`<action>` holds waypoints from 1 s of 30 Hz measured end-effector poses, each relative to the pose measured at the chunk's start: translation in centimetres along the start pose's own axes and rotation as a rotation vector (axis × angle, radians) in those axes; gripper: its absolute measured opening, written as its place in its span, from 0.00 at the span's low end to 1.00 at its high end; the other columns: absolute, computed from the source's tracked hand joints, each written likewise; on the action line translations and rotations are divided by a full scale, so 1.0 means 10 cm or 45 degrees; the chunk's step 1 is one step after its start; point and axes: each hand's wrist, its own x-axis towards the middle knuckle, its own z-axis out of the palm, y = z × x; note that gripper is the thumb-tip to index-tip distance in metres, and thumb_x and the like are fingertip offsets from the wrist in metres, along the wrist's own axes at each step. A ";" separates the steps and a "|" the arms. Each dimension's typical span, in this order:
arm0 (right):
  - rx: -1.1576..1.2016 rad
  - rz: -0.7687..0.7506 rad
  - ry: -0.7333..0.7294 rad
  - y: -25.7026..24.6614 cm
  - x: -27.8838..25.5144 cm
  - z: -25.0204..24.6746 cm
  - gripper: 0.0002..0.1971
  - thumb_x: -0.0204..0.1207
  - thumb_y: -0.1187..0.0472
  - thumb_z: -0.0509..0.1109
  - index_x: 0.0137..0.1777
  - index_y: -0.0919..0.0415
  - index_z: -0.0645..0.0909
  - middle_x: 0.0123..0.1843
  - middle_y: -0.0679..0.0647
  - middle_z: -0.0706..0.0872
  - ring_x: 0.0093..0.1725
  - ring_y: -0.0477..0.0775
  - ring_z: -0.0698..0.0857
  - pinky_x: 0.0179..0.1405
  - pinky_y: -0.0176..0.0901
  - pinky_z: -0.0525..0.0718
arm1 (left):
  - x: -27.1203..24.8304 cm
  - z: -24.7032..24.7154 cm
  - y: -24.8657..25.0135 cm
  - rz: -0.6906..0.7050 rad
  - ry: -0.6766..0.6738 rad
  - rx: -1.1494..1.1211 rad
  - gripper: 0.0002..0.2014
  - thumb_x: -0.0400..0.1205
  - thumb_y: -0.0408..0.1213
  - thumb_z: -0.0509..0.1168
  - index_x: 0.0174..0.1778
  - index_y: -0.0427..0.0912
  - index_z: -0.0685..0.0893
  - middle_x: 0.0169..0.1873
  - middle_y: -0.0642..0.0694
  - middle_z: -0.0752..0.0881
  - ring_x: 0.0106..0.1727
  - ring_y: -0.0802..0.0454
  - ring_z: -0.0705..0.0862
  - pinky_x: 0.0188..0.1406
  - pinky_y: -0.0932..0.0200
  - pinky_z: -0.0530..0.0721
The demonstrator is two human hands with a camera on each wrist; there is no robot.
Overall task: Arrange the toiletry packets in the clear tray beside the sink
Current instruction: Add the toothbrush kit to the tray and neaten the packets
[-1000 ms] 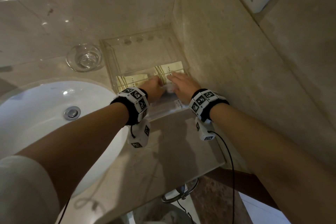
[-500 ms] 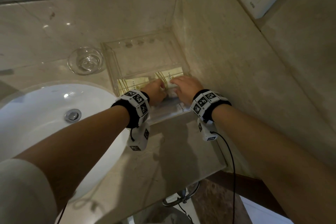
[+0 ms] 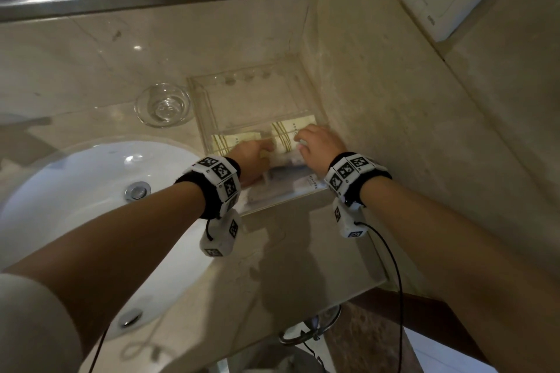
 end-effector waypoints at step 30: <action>-0.089 -0.254 -0.110 -0.51 -0.19 0.27 0.21 0.78 0.64 0.62 0.72 0.60 0.74 0.71 0.57 0.76 0.71 0.57 0.73 0.70 0.48 0.71 | -0.52 0.03 -0.35 0.028 0.112 0.290 0.27 0.79 0.50 0.63 0.70 0.38 0.72 0.70 0.38 0.72 0.72 0.40 0.70 0.70 0.49 0.70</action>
